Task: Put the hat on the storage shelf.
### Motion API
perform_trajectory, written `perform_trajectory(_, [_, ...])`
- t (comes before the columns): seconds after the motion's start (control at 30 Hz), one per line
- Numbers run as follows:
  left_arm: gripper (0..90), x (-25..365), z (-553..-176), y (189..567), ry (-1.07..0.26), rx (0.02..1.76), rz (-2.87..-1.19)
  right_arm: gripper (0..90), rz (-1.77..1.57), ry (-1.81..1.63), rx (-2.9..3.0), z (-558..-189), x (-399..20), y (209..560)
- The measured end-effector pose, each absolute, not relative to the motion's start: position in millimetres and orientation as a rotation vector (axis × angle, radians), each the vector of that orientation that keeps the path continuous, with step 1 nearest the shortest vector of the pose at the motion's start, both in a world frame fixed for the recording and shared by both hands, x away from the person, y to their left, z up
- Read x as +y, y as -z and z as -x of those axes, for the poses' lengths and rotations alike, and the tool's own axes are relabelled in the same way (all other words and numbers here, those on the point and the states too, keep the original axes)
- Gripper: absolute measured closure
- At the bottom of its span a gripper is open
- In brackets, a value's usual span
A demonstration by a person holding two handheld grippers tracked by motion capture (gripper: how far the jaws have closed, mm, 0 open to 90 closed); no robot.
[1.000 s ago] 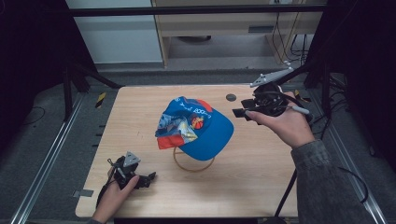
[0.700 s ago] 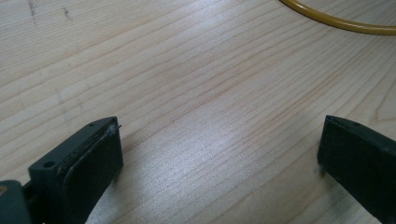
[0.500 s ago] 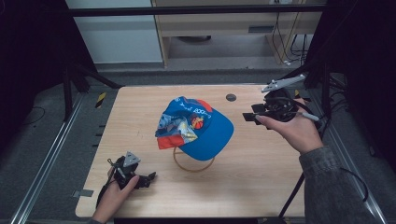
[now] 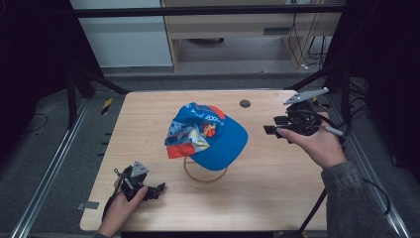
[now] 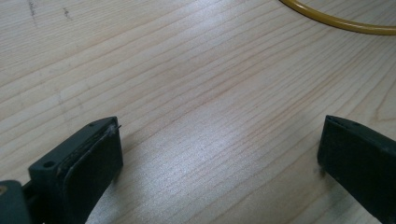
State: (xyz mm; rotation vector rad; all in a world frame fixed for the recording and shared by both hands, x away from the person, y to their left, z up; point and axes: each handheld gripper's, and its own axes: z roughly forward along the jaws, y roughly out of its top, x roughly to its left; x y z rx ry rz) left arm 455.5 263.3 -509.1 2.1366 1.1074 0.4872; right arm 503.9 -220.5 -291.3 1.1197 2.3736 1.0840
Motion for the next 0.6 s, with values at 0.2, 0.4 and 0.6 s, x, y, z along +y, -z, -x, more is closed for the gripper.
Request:
perform_trajectory(0.2, [0.0,263,-455,509,-0.487,1.107,-2.137,44.3,-1.124,-1.083,2.365,-502,-224,295])
perform_trajectory(0.4, [0.0,263,-455,509,-0.487,1.108,-2.136,36.8,-1.148,-1.082,2.353,-500,-228,302])
perform_trajectory(0.6, [0.0,263,-455,509,-0.488,1.108,-2.136,29.1,-1.153,-1.090,2.329,-497,-233,309])
